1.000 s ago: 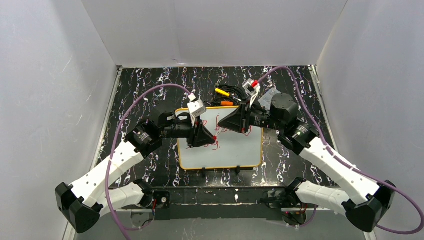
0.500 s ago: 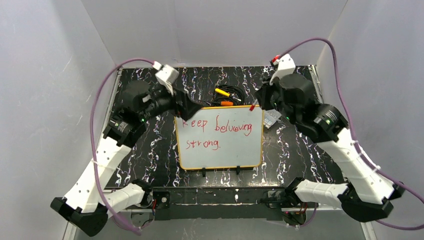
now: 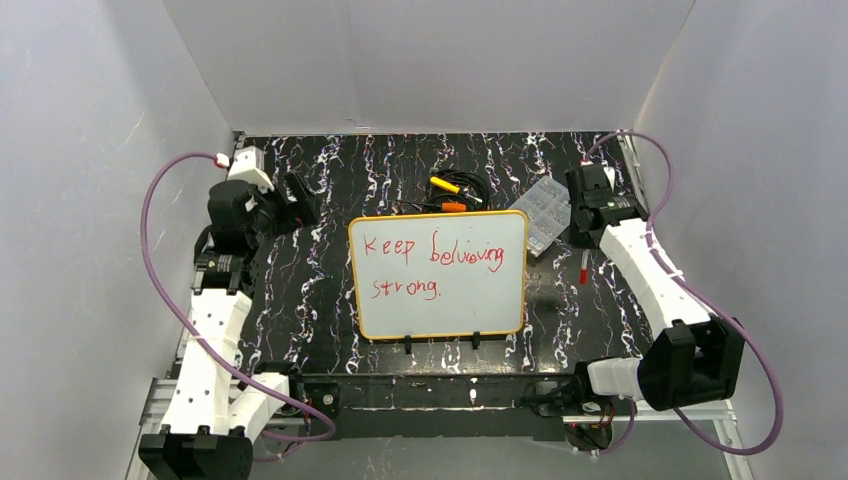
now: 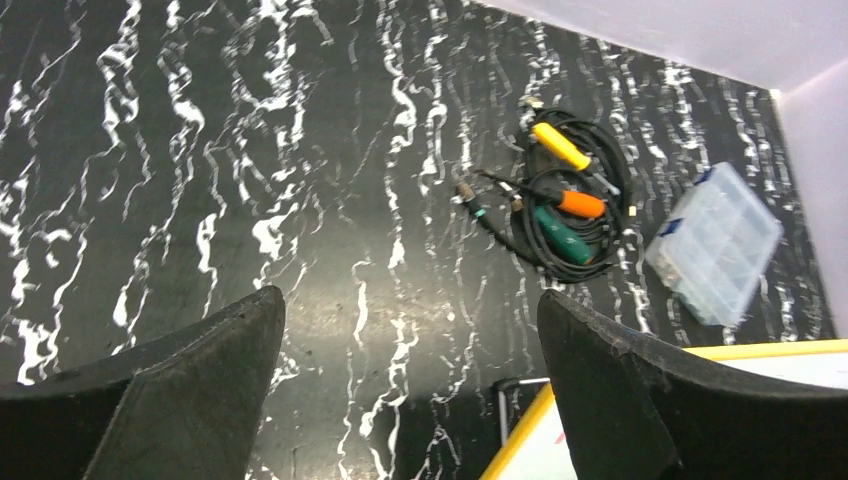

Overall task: Write a sentence on the whiteboard
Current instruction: Place the whiteboard marker at the center of the board, then reset both arms

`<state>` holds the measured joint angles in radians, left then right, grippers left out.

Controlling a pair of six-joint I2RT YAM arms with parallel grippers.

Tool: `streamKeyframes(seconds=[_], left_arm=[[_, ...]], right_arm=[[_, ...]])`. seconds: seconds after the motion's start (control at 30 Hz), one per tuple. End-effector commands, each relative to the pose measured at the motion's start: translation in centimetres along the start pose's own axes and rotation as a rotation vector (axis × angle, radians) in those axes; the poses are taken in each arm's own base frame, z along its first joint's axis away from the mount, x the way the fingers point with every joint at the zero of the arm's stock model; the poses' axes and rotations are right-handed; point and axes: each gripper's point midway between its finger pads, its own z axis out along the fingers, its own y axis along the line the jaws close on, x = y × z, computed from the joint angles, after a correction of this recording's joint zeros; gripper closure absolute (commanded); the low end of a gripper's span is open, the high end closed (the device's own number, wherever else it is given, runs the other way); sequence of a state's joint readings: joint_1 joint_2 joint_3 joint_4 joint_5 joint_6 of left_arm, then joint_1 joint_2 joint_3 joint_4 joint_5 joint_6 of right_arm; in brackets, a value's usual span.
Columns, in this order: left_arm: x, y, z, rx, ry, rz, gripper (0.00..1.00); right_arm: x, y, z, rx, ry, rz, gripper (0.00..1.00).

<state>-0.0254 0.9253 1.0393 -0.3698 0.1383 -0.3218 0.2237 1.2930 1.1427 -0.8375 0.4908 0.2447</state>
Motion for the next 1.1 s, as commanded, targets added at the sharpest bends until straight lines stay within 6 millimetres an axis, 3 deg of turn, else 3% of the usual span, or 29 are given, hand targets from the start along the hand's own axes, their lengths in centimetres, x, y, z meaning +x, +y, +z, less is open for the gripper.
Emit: streamKeyframes(seconds=[0.0, 0.1, 0.2, 0.33, 0.57, 0.6, 0.7, 0.87, 1.07], left_arm=[[2.0, 2.1, -0.1, -0.072, -0.015, 0.002, 0.05], [3.2, 2.6, -0.2, -0.081, 0.004, 0.022, 0.04], [4.0, 3.7, -0.5, -0.125, 0.016, 0.047, 0.02], [4.6, 4.1, -1.0, -0.139, 0.018, 0.057, 0.02], [4.1, 4.6, -2.1, -0.169, -0.041, 0.069, 0.02], [3.8, 5.1, -2.5, -0.199, -0.061, 0.055, 0.02], [2.7, 5.6, -3.6, -0.248, -0.112, 0.042, 0.02], [1.9, 5.6, -4.7, -0.254, -0.177, 0.037, 0.02], [1.4, 4.3, -5.7, -0.163, -0.256, 0.091, 0.02]], right_arm=[[0.9, 2.9, 2.8, -0.121, 0.029, 0.078, 0.99], [3.7, 3.6, 5.6, -0.113, 0.137, 0.075, 0.99], [4.3, 4.0, 7.1, -0.099, 0.145, 0.100, 0.99], [5.1, 4.4, 8.7, -0.081, 0.151, 0.134, 0.88], [3.6, 3.6, 9.0, -0.035, 0.069, 0.187, 0.37], [3.1, 3.3, 8.7, -0.025, 0.048, 0.196, 0.28], [1.5, 2.4, 7.3, -0.009, -0.016, 0.224, 0.17], [-2.3, 1.5, 3.1, -0.078, -0.196, 0.268, 0.13], [-5.9, 1.7, -3.5, -0.291, -0.576, 0.213, 0.13]])
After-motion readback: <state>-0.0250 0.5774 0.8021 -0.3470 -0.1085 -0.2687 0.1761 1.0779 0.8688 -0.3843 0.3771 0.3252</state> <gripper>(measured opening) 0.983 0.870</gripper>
